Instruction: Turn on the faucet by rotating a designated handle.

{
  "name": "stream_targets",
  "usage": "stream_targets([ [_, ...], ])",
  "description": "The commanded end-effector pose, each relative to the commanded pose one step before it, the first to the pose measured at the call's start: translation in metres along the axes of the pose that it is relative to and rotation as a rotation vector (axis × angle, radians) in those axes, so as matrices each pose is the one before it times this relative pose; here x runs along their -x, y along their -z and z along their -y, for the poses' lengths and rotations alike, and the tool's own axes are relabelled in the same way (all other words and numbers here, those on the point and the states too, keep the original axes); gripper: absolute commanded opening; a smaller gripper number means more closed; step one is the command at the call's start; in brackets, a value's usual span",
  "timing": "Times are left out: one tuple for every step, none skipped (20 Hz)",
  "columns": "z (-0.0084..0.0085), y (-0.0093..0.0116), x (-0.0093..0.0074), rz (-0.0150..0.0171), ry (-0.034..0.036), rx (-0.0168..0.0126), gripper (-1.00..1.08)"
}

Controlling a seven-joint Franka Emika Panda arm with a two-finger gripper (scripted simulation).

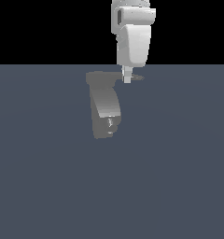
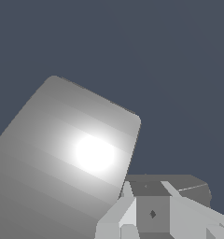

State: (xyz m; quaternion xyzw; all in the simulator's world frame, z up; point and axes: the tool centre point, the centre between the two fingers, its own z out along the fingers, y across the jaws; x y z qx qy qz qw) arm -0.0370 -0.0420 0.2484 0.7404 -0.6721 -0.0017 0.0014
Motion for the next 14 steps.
stream_targets([
  [0.00773,-0.00013,-0.01297,-0.00055,-0.00888,-0.00428,-1.00],
  [0.00244,0.00001,-0.00341,-0.00004,-0.00098,0.00001,-1.00],
  [0.00243,0.00001,-0.00340,-0.00003,-0.00098,0.00001,-1.00],
  [0.00243,0.00001,-0.00331,-0.00003,-0.00085,0.00001,-1.00],
  [0.00241,0.00001,-0.00337,-0.00003,-0.00098,0.00001,-1.00],
  [0.00239,0.00001,-0.00335,-0.00003,-0.00098,0.00000,-1.00],
  [0.00240,0.00001,-0.00326,-0.00002,-0.00085,0.00000,-1.00],
  [0.00237,0.00002,-0.00331,-0.00002,-0.00098,0.00000,-1.00],
  [0.00236,0.00002,-0.00330,-0.00001,-0.00098,0.00000,-1.00],
  [0.00238,0.00002,-0.00312,-0.00001,-0.00069,0.00000,-1.00],
  [0.00233,0.00002,-0.00326,0.00000,-0.00098,-0.00001,-1.00],
  [0.00232,0.00003,-0.00324,0.00001,-0.00098,-0.00001,-1.00],
  [0.00235,0.00003,-0.00305,0.00002,-0.00069,-0.00001,-1.00],
  [0.00000,0.00000,0.00000,0.00000,0.00000,0.00000,-1.00],
])
